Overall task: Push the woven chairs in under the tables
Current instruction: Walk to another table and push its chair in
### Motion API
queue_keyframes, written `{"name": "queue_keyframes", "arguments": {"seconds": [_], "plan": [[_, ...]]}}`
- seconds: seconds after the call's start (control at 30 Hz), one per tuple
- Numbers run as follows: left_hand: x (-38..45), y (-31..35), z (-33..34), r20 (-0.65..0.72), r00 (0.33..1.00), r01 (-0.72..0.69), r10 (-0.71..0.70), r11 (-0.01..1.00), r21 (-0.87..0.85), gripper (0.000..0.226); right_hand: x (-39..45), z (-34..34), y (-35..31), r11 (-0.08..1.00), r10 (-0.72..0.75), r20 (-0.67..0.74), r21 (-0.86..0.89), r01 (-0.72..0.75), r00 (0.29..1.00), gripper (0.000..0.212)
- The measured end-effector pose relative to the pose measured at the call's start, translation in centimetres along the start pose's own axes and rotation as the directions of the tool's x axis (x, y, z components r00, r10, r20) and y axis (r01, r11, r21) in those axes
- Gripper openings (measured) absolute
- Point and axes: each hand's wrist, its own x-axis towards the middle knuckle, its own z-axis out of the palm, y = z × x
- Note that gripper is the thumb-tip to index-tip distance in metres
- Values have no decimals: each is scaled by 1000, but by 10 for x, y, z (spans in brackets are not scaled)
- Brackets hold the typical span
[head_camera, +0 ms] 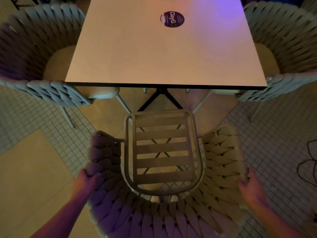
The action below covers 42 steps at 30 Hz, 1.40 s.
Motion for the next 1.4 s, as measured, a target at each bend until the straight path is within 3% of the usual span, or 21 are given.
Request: {"name": "queue_keyframes", "arguments": {"seconds": [0.77,1.23,1.4], "plan": [[40,46,-10,7,997,-80,80,997,24,35,10,5,-8,998,64,-33,22,-63,997,48],[41,49,-13,55,998,-41,41,999,15,45,13,0,-12,994,87,3,69,-87,996,50],[25,55,-24,78,996,-34,34,999,-9,51,-9,-1,-39,990,-101,-176,81,116,979,54]]}}
